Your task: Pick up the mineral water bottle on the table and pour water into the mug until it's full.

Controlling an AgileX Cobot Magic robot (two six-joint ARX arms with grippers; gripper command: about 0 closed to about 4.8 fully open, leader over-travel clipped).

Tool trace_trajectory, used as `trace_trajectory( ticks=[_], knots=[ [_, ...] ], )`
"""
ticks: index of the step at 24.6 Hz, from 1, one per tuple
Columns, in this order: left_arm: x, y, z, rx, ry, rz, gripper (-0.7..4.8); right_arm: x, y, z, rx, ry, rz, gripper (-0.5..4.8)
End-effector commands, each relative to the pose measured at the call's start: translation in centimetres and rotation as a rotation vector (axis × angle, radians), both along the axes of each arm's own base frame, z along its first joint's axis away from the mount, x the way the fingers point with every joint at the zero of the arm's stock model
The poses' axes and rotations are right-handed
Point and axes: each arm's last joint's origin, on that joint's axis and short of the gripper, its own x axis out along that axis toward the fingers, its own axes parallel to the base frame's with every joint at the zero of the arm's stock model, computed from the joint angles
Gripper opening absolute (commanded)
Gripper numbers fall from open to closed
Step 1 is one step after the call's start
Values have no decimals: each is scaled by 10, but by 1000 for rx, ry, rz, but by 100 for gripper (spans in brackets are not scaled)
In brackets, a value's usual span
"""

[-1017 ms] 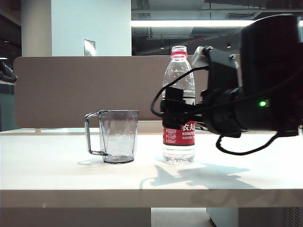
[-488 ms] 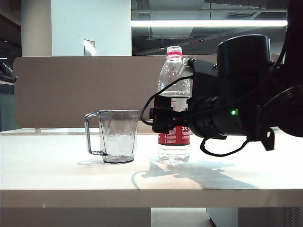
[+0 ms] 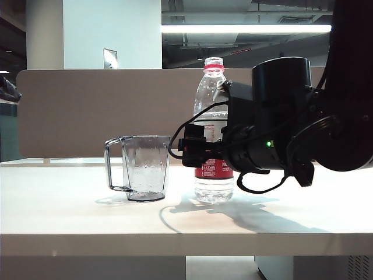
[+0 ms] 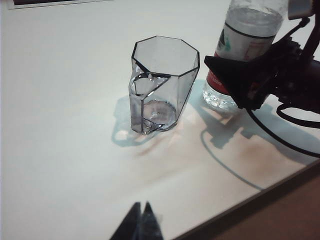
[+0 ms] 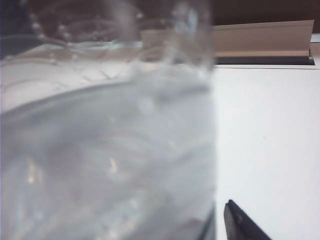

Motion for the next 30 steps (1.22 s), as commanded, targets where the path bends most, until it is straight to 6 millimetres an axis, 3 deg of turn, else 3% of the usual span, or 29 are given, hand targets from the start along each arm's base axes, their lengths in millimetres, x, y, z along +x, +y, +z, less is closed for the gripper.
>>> trace_trajectory(
  ticks=[1,8,11,15,18,30],
  knots=[
    [0,0,2,-11,-14,-3,-2,0,1,2,5,-12,-3,423],
    [0,0,2,-11,-14,-3,-2,0,1,1,-4,0,-5,411],
    [0,0,2,-11,-14,-3,-2,0,0,1,-5,0,-5,344],
    [0,0,2,-11,-14,-3,-2,0,0,1,-10,5,-5,334],
    [0,0,2,-11,-14,-3,-3,0,0,-2,-66,6,-2,297],
    [0,0,2,-11,-13,-4,-2,0,-1,-3,-215,15,-6,295]
  ],
)
